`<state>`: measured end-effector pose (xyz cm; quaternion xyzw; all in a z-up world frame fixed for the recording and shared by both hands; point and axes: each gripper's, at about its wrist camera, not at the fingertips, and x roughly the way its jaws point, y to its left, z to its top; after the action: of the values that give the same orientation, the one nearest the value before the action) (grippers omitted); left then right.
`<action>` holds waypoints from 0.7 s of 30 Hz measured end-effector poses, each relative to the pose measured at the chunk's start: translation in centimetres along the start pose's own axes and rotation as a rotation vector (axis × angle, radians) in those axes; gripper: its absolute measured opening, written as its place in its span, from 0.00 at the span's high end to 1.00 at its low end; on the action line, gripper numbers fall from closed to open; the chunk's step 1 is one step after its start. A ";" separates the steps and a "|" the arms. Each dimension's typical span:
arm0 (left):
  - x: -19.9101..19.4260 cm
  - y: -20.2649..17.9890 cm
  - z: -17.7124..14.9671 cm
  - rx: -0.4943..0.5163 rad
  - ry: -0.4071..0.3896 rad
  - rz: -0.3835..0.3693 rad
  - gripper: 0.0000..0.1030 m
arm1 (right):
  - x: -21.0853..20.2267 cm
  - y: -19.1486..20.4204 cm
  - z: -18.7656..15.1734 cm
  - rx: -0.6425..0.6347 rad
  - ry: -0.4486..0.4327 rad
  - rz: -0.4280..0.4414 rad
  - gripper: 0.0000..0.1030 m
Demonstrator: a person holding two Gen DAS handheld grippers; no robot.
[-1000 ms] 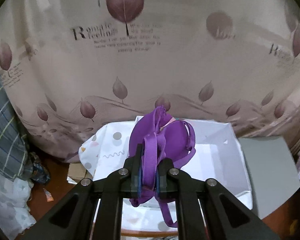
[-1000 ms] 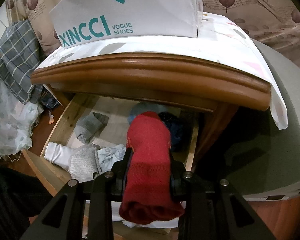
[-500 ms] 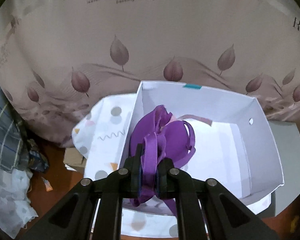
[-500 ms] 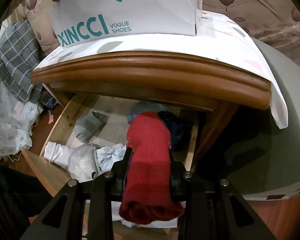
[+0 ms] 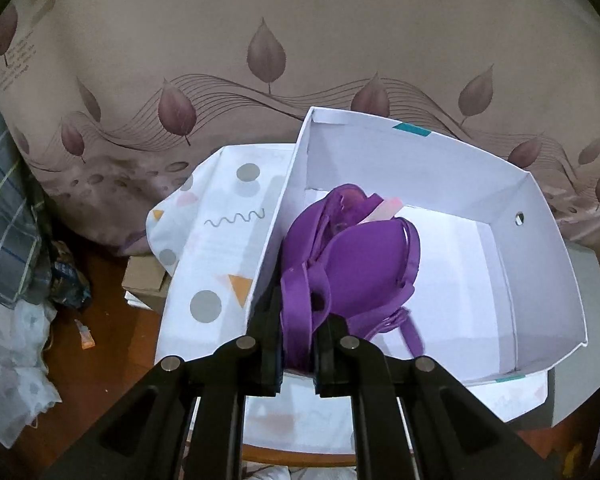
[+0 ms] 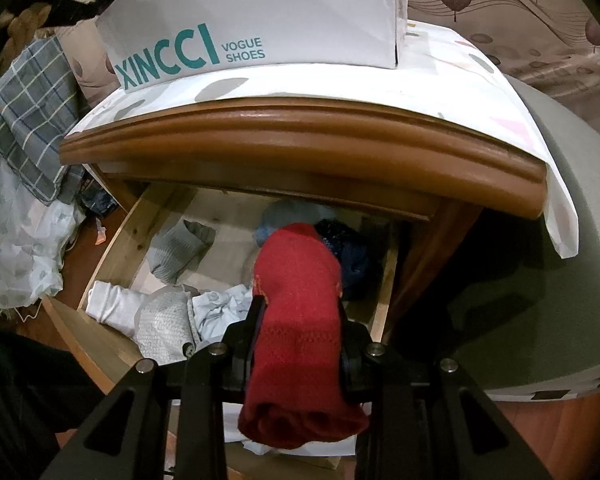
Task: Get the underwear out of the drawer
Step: 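Lift the purple bra with the left gripper and release it into the white box, then carry the red sock with the right gripper into the white box and open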
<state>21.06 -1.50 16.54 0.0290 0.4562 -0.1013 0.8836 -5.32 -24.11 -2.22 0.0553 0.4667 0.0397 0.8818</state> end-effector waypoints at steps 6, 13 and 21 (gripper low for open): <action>-0.3 -0.1 -0.2 -0.020 0.009 0.003 0.88 | 0.1 -0.1 0.1 0.001 0.004 -0.008 0.71; -0.8 -0.2 -0.4 -0.031 -0.014 -0.075 0.63 | 0.0 -0.2 0.1 0.006 -0.004 -0.007 0.71; -3.3 -1.6 -1.0 0.016 -0.124 -0.079 0.36 | -0.2 -0.1 0.2 0.001 -0.004 -0.014 0.71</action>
<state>18.08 -2.43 18.75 0.0118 0.4006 -0.1413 0.9052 -5.28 -24.20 -2.00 0.0526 0.4653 0.0329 0.8830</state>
